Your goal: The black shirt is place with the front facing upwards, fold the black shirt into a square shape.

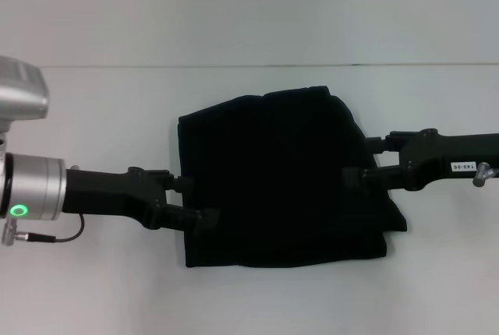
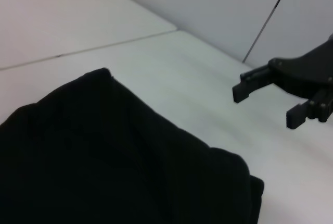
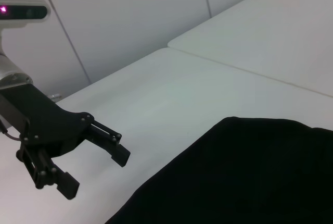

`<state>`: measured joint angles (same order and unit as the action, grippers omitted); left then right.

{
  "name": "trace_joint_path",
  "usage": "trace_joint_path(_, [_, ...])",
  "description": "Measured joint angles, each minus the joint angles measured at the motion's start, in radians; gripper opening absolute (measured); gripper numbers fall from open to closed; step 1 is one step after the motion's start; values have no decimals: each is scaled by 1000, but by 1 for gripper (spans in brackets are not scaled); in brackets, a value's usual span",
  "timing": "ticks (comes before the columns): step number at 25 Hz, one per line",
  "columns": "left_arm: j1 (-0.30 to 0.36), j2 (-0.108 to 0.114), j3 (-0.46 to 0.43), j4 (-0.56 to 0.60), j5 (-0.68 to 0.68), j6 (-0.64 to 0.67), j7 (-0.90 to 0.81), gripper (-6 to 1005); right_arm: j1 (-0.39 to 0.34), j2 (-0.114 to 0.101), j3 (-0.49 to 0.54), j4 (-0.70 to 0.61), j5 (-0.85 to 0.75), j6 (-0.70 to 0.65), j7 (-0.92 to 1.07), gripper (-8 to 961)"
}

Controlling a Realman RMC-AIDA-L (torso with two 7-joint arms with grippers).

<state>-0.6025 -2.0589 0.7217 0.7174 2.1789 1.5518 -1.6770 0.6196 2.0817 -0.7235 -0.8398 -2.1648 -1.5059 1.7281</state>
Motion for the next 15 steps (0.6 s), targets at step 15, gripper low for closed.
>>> trace_joint_path(15, [0,-12,10,30,13,-13,-9,947,5,5,-2,7,-1,24,1,915])
